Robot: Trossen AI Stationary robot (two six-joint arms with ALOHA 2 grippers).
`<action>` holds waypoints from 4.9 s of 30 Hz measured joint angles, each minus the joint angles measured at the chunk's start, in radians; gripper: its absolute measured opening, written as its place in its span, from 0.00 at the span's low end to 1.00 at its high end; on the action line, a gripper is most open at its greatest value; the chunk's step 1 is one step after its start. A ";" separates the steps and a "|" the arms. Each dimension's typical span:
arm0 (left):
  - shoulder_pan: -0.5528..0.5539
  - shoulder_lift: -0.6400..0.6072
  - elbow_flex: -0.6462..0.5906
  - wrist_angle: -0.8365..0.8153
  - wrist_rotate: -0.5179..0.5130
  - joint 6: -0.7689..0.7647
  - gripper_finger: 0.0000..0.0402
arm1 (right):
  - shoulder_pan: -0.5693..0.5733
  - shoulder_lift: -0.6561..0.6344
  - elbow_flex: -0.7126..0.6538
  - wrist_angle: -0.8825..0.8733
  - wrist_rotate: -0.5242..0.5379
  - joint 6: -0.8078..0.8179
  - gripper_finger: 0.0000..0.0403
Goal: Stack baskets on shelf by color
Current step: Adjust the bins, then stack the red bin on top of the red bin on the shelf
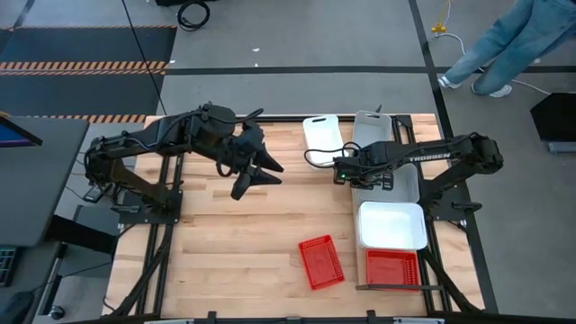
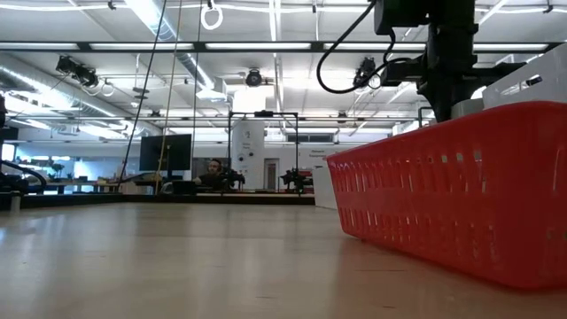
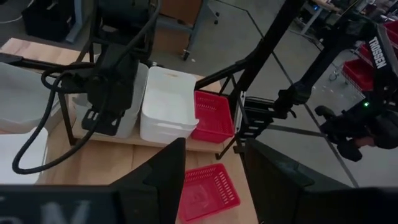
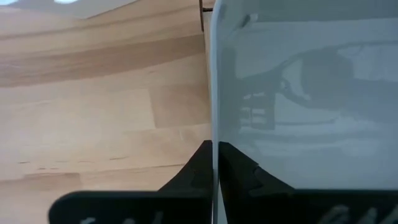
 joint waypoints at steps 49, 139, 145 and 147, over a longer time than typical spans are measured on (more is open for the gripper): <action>0.128 0.516 -0.002 0.111 -0.276 0.305 0.62 | 0.279 -0.053 0.601 -0.384 0.242 -0.339 0.47; 0.201 0.530 -0.001 0.019 -0.192 0.267 0.48 | 0.498 -0.068 0.599 -0.175 0.391 -0.474 0.47; 0.147 0.425 -0.001 0.030 -0.149 0.143 0.47 | 0.536 -0.069 0.600 -0.174 0.400 -0.538 0.47; 0.116 0.398 0.000 0.036 -0.150 0.099 0.47 | 0.551 -0.069 0.600 -0.172 0.397 -0.565 0.47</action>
